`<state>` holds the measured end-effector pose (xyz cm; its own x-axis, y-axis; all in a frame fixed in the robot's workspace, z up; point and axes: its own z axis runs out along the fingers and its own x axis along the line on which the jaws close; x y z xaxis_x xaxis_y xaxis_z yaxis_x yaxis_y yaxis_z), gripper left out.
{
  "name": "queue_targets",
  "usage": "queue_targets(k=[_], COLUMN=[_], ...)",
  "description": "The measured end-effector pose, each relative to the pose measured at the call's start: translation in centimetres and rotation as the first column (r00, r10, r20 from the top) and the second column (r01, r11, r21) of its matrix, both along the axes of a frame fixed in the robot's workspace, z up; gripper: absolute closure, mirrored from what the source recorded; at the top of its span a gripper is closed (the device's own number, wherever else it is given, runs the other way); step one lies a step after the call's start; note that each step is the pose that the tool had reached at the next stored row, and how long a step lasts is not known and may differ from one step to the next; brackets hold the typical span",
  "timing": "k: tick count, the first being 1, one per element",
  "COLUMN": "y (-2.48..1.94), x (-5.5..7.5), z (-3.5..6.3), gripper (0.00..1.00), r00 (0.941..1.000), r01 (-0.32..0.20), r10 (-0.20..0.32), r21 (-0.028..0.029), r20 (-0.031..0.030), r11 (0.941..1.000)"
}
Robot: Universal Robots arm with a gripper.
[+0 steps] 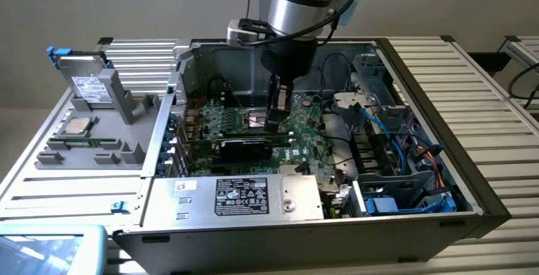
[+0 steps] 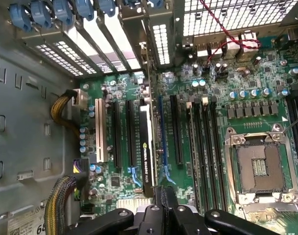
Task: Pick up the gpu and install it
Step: 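Press down on the gpu until it lock into place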
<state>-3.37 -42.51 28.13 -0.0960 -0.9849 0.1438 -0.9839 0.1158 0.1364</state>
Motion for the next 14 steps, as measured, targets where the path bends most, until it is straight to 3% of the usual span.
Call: queue_targets(k=[1, 6, 14], y=[0.01, 0.06, 0.23], x=[-0.3, -2.1, -4.4], z=[0.0, 0.02, 0.01], gripper=[0.88, 0.88, 0.88], r00=[1.0, 0.9999, 0.999], r01=[0.0, 0.0, 0.0], r10=[0.0, 0.0, 0.0], r21=[-0.0002, -0.0005, -0.0005], r20=[0.0057, 0.0113, 0.0439], r11=[1.0, 1.0, 1.0])
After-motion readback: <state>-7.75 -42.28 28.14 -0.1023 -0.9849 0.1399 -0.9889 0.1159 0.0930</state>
